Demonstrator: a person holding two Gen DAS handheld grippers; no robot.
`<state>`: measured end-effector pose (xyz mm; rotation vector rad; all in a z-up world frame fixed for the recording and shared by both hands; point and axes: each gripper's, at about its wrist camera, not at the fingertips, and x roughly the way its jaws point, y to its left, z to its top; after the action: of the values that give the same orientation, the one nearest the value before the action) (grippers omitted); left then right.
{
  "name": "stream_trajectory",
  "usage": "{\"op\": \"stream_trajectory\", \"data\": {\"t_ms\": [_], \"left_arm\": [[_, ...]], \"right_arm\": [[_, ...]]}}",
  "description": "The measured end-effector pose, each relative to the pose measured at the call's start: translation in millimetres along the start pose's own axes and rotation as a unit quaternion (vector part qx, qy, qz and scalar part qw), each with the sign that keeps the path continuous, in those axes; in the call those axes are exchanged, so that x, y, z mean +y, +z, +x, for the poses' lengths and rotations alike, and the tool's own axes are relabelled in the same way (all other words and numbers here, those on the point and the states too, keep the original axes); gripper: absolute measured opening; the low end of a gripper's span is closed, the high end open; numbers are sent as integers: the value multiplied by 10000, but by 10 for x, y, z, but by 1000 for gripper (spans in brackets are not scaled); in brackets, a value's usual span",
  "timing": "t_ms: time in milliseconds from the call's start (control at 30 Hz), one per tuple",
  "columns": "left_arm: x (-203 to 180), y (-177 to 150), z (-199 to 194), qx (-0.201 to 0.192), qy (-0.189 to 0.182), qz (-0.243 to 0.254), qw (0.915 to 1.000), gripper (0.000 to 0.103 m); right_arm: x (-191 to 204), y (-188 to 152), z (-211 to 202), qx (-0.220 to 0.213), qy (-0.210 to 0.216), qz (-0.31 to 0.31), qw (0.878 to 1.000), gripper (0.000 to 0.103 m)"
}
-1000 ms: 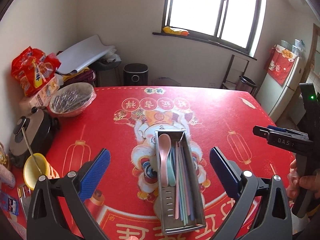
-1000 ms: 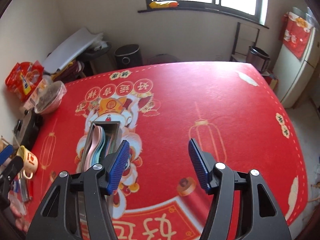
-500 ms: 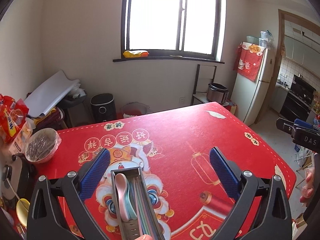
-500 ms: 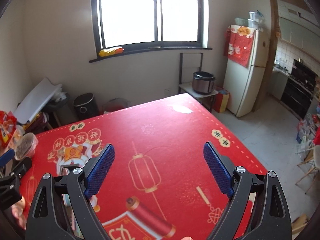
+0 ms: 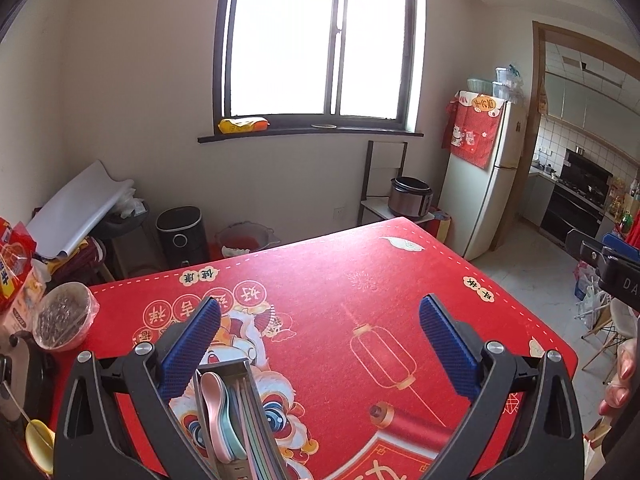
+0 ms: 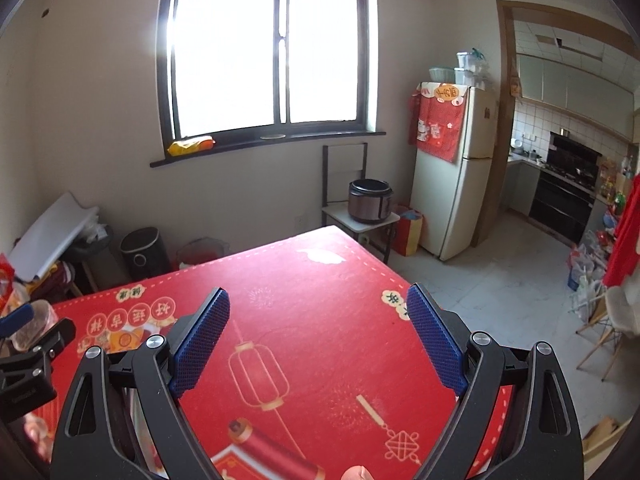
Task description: Organize utensils
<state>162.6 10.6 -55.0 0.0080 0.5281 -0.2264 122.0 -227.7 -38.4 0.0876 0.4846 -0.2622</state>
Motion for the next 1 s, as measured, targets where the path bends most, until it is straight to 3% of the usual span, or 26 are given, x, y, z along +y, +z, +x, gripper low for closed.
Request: {"op": "stream_trajectory", "data": {"t_ms": [1000], "left_arm": [[51, 40, -10, -59, -63, -50, 10000, 97]], "right_arm": [[32, -41, 140, 274, -381, 121, 9988, 87]]}}
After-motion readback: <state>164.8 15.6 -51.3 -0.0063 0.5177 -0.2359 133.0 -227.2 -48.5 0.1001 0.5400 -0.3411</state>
